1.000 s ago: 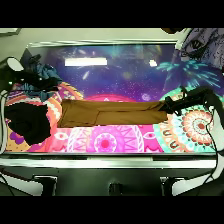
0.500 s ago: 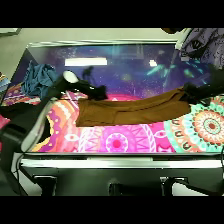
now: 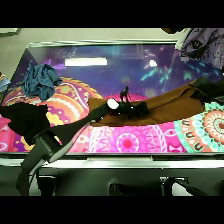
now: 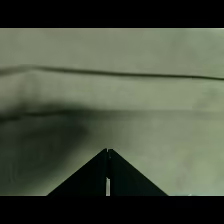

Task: Fold the clothes and pants, and hang the long-sleeved shirts on hangers.

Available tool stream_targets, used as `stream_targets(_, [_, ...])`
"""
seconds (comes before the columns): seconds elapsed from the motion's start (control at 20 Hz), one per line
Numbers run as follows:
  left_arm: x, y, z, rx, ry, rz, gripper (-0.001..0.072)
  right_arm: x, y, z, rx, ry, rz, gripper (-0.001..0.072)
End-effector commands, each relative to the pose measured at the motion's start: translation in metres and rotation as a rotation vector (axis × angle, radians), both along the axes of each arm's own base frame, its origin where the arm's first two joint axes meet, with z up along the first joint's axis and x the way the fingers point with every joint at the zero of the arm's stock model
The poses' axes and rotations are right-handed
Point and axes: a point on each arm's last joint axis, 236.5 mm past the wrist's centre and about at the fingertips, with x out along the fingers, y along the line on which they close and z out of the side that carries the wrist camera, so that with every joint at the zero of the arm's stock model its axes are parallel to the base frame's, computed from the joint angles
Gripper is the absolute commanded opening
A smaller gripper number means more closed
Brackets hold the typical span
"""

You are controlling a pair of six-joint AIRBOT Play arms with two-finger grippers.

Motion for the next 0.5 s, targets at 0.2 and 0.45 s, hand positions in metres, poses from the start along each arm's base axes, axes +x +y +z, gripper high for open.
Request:
stream_targets(0.2, [-0.031,-0.048,-0.009,-0.1,0.123,0.031,0.0014,-0.005,0.002,0.014,-0.009,-0.036,-0.004,0.0028])
stream_targets(0.45, [-0.009,0.02,0.009,-0.048,0.145,-0.135,0.001,0.008,0.021,0.022,0.052,-0.082,-0.022,0.0028])
